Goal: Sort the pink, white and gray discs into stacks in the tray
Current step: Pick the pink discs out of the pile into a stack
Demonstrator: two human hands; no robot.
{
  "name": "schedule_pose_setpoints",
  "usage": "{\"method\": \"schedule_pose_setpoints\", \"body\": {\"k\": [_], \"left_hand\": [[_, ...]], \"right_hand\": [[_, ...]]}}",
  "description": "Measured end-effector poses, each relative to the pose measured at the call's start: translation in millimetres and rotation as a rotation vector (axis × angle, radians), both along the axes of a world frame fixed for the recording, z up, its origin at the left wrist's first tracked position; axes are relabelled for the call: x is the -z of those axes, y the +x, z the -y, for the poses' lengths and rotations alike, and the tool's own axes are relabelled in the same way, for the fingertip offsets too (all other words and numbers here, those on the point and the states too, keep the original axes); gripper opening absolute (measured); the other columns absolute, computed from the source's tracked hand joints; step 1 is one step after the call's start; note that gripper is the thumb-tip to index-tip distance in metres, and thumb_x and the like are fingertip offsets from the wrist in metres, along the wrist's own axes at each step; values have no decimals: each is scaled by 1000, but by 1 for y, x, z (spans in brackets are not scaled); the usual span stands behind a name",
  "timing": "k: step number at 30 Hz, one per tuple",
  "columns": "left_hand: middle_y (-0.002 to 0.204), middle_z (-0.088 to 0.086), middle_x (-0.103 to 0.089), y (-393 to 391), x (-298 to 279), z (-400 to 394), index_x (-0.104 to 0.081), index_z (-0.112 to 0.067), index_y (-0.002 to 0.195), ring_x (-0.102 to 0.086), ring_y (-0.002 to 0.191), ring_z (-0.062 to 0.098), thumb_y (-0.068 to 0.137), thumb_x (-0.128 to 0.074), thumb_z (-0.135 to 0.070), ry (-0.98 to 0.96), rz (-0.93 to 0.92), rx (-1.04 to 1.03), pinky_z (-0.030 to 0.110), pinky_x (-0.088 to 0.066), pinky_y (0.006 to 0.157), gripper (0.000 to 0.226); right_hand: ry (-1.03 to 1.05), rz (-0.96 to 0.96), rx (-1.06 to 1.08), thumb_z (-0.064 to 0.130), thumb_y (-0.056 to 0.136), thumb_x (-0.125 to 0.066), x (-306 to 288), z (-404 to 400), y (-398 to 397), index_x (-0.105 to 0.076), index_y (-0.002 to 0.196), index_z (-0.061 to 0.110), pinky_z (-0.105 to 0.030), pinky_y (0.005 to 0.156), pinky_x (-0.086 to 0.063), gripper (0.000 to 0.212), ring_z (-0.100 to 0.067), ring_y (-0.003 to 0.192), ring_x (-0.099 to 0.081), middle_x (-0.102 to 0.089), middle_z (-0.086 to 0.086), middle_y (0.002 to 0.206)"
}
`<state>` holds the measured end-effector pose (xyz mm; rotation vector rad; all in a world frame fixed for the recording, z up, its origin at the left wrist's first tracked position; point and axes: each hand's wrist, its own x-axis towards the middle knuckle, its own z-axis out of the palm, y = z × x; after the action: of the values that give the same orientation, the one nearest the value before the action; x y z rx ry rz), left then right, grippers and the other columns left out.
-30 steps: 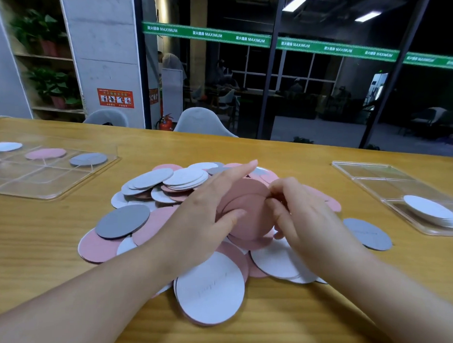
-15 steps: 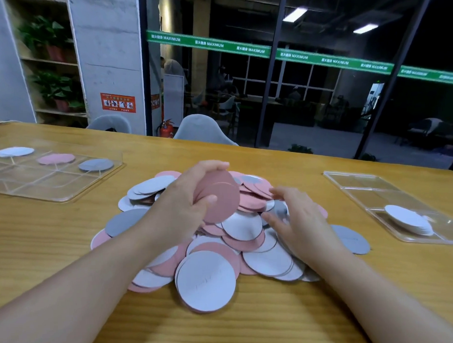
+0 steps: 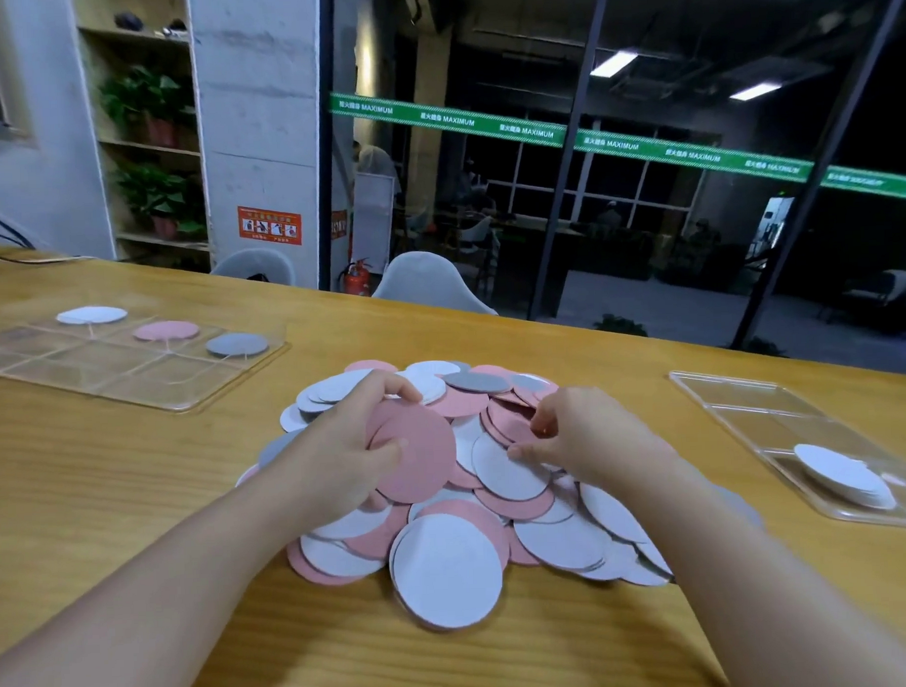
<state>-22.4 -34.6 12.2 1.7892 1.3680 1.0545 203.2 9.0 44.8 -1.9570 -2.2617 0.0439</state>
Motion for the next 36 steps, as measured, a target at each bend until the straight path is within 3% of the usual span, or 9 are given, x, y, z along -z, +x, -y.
{"method": "schedule_pose_setpoints", "body": {"k": [7,10,14,19,23,27,31,34,36], "left_hand": [[117,-18,-51,-1,3,-4,-51,-55,103,-62,72,23,89,-47,-4,39,31,81,38,-58,60,53],[122,-21,-50,0,4,-4,-56,-53,107,-60,87,16,90,-46,-2,55,57,126,28,-56,56,55],[119,-16,-53,0,4,-4,-60,-53,101,-62,81,18,90,-46,-1,44,86,115,30,-56,55,55],[122,-22,-50,1,1,-4,-55,-52,112,-68,57,24,95,-44,-4,30,249,58,27,-54,50,51],[117,-27,-45,0,-1,-5,-54,-51,112,-69,58,32,96,-45,-4,44,354,55,33,-59,58,51],[115,-19,-51,2,0,-7,-57,-48,112,-67,63,31,96,-43,-2,61,361,82,35,-60,65,51],[116,-23,-54,4,0,-7,-58,-45,111,-69,63,17,97,-42,-3,21,402,123,35,-58,75,47],[114,-15,-59,5,0,-5,-58,-44,112,-68,81,10,92,-55,-12,84,378,172,28,-58,66,38],[102,-7,-59,5,1,-5,-57,-44,113,-67,75,6,86,-64,-14,121,336,180,19,-53,57,41]], "right_hand": [[205,340,-115,20,99,-36,18,4,-10,-53,108,10,-33,70,-42,21,-26,92,-56,-50,-8,104],[282,325,-112,7,96,-30,21,6,-11,-43,104,14,-30,60,-34,17,-22,79,-47,-43,-7,89],[339,265,-70,10,96,-32,22,7,-11,-31,90,18,-30,49,-25,10,-21,71,-40,-38,1,80],[556,-7,-97,16,94,-38,12,12,4,-51,96,15,-33,57,-34,13,-22,81,-47,-52,0,86],[795,-294,-276,16,84,-41,16,14,3,-56,86,8,-26,58,-36,17,-17,69,-45,-51,1,73],[631,-503,-361,18,83,-44,24,18,-15,-56,89,19,-8,66,-35,13,4,73,-47,-47,24,74],[503,-577,-305,14,90,-52,29,20,-24,-60,90,18,-16,67,-41,8,-6,73,-53,-61,10,79],[463,-626,-282,12,91,-53,27,24,-29,-62,92,15,-14,69,-42,9,-5,74,-55,-62,9,81],[448,-669,-279,13,91,-53,26,27,-33,-63,91,14,-14,71,-44,10,-3,77,-57,-60,15,79]]}}
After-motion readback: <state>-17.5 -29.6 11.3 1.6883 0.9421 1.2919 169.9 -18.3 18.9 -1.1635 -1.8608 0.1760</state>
